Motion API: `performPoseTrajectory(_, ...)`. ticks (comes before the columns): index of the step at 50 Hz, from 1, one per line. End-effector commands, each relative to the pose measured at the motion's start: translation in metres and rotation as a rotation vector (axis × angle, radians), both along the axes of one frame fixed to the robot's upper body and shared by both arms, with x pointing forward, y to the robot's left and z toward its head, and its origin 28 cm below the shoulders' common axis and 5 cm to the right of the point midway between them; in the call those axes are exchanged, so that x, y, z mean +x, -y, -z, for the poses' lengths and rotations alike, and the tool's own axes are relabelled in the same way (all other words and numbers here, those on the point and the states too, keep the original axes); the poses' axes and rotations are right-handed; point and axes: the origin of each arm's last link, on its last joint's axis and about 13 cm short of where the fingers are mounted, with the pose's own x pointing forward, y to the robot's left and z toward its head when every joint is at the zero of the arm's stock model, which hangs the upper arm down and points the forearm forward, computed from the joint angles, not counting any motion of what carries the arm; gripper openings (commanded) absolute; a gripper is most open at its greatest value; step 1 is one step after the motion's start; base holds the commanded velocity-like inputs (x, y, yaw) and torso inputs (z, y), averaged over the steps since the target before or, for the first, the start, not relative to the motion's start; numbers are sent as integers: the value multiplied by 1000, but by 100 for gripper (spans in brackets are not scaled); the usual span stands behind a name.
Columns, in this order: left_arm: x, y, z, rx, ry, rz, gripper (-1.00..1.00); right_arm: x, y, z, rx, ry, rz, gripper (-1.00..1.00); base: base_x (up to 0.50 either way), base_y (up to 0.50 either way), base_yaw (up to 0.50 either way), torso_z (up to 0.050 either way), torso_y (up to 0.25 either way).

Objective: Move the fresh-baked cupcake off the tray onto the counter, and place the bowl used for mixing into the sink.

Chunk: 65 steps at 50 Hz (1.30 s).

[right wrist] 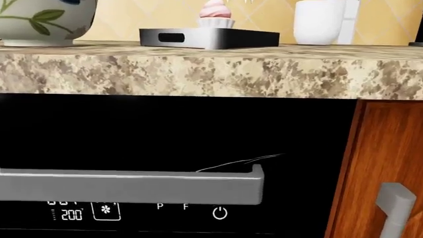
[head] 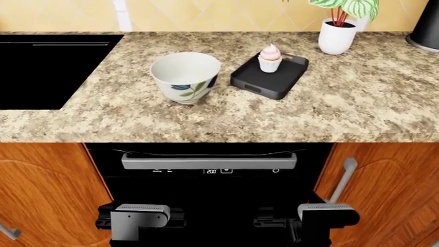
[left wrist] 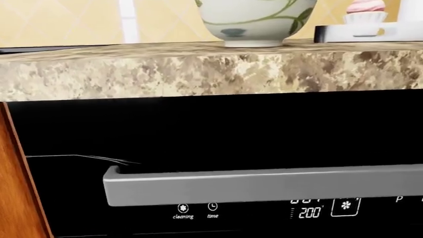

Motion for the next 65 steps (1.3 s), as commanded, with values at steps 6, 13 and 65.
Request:
performPoseTrajectory(6,1,0,0,-8,-2,-1,100,0,0,0,-2,-1,1,100,129,0,0,0,0)
performPoseTrajectory(13,0,0,0,-9,-2,-1,100,0,0,0,-3,-1,1,100,128,0,0,0,0)
performPoseTrajectory(65,-61,-3,-92,-14,239,-79,100,-54,-18,-83,-20,278,-49,100,50,0,0,0,0)
